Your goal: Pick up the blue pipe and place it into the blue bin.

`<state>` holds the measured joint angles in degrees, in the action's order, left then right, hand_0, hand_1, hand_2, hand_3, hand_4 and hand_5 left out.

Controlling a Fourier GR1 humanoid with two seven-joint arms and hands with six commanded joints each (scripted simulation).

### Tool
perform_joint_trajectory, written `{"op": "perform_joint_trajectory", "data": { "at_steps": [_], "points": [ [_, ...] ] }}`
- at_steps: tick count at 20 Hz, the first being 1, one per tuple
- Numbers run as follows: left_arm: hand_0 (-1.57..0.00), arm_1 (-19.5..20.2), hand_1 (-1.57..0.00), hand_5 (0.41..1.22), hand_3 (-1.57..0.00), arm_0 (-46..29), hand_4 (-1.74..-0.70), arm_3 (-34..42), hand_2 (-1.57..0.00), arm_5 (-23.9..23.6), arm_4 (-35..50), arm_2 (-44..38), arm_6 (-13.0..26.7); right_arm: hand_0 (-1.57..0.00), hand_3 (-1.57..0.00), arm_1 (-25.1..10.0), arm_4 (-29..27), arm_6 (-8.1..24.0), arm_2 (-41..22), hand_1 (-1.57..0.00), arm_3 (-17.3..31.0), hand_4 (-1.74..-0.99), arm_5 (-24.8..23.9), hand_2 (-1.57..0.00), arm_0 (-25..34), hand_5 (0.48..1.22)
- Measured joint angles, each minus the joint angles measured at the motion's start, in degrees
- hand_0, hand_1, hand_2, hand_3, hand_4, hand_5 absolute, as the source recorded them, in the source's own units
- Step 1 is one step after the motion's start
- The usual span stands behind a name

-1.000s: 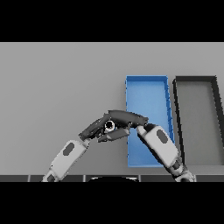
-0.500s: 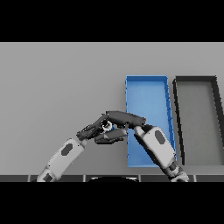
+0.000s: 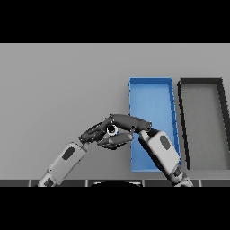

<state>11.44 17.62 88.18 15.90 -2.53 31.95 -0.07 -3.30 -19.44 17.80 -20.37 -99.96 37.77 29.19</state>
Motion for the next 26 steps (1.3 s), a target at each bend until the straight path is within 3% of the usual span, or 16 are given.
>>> {"op": "perform_joint_trajectory", "data": {
  "at_steps": [3,5,8,11,13,15,19,22,26],
  "points": [
    [-0.02,0.08,-0.01,0.562,-0.01,-0.47,-0.9,-0.37,-0.01,-0.33,0.51,-0.63,1.1,-1.57,-1.57,0.19,-1.59,1.08,1.13,-1.57,0.81,-1.489,-0.42,-1.57,0.99,1.22],
    [-0.01,-0.24,-0.01,0.548,-0.01,-0.19,-0.9,-0.82,-0.01,-0.16,0.74,-0.62,2.8,-1.57,-1.57,0.12,-4.99,4.28,1.87,-1.57,0.24,-1.491,-1.95,-1.57,1.63,1.221],
    [0.0,-0.28,0.0,0.524,0.0,-0.55,-0.91,-1.13,0.0,-0.19,0.66,-0.54,2.93,-1.57,-1.57,-0.73,-14.17,10.71,3.4,-1.57,-1.44,-1.613,-5.66,-1.57,4.67,1.221],
    [0.0,-0.01,0.0,0.504,0.0,-1.01,-0.92,-1.32,0.0,0.18,0.59,-0.36,1.99,-1.57,-1.57,-2.87,-23.0,15.96,6.53,-1.57,-0.99,-1.675,-10.45,-1.57,9.33,1.194],
    [0.0,-0.35,0.0,0.503,0.0,-0.88,-0.92,-1.3,0.0,0.16,0.58,-0.15,2.88,-1.57,-1.57,-5.29,-29.17,16.38,8.21,-1.57,-1.01,-1.699,-17.18,-1.57,15.17,1.154],
    [0.0,-0.44,0.0,0.503,0.0,-1.57,-0.92,0.16,0.0,-0.09,0.45,0.46,3.76,-1.57,-1.57,-8.21,-34.69,15.75,12.02,-1.57,0.86,-1.714,-20.25,-1.57,20.98,1.134],
    [0.0,0.67,0.0,0.495,0.0,-2.14,-0.9,1.47,0.0,0.42,0.56,0.51,2.41,-1.57,-1.57,-12.77,-32.7,12.1,17.3,-1.57,6.89,-1.73,-23.08,-1.57,29.64,1.11],
    [0.0,0.5,0.0,0.491,0.0,-2.16,-0.91,0.97,0.0,0.67,1.08,0.21,3.09,-1.57,-1.57,-15.71,-26.68,9.93,20.29,-1.57,15.91,-1.735,-25.14,-1.57,33.63,1.131],
    [0.0,0.41,0.0,0.489,0.0,-1.8,-0.91,0.38,0.0,0.61,1.65,-0.57,3.38,-1.57,-1.57,-18.67,-20.97,9.96,22.84,-1.57,25.31,-1.739,-25.08,-1.57,31.08,1.124]
  ]
}}
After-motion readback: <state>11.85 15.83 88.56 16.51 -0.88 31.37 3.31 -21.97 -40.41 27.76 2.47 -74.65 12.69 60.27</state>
